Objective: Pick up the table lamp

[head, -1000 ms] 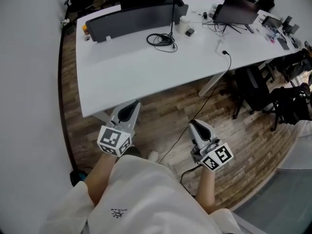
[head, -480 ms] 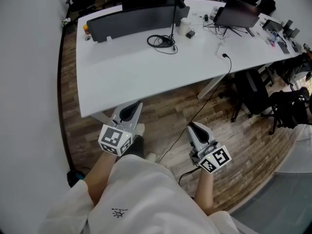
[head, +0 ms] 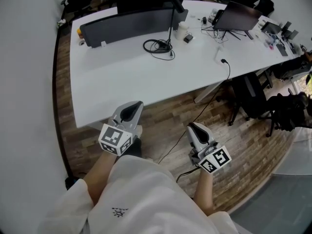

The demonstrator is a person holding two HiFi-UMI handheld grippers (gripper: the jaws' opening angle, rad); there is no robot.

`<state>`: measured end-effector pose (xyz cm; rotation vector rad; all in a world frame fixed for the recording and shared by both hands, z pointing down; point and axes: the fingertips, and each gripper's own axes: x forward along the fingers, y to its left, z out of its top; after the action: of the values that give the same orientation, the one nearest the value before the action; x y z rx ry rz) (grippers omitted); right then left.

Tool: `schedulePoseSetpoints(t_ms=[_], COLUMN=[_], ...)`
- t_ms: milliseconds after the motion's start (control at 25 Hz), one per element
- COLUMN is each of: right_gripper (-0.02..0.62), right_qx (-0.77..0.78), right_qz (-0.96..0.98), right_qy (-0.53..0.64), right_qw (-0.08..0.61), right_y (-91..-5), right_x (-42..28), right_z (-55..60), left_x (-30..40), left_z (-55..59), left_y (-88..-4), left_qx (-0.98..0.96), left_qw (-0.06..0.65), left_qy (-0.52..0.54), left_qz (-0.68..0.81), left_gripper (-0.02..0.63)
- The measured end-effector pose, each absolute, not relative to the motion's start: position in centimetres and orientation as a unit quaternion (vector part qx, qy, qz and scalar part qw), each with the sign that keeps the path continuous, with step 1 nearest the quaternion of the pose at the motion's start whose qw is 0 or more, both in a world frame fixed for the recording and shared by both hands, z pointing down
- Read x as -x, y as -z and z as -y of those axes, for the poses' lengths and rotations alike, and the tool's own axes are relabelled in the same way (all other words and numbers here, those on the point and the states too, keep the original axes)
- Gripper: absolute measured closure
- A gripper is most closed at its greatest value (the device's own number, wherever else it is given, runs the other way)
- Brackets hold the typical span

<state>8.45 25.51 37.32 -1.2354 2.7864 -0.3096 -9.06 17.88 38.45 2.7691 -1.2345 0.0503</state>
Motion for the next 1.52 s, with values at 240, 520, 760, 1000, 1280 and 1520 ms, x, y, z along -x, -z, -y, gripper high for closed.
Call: schedulePoseSetpoints(t_ms=[240,520,760,1000,1280,1520], right_gripper=[0.549,0.549,0.549,0.549,0.549,0.549], right_qx=[0.407,0.422,0.43,0.447,0.452,0.458], right_qz=[-0.907,-0.899,-0.896,-0.887,-0.885,-0.88], right_qy=[0.104,0.106,0.098,0.105,0.102,0.118], right_qw=[0.042,0.046,0.052,0.042,0.043,0.038], right_y=[-37.3,-36.7,-35.9,-36.3,-36.0,-36.7], right_x=[-8.8,-9.4,-8.8,-8.5,-6.1,-4.7], right_z=[-20.0,-13.2,-8.0,-3.1,2.2,4.7], left_x=[8.1,6.9,6.9,7.4,10.6,11.6], left_z=[-12.4,-5.4,-0.1,4.7,10.2,12.6], left_y=[-38.7,-38.6,-38.9,-39.4,-40.8,-41.3], left_qx=[-0.916,-0.926,-0.933,-0.939,-0.937,-0.942], left_qw=[0.049,0.051,0.059,0.067,0.08,0.065], left_qy=[-0.025,-0.032,-0.033,-0.034,-0.035,-0.041], left_qz=[0.398,0.372,0.353,0.336,0.339,0.326], left_gripper=[0.612,0.612,0.612,0.612,0.612,0.612])
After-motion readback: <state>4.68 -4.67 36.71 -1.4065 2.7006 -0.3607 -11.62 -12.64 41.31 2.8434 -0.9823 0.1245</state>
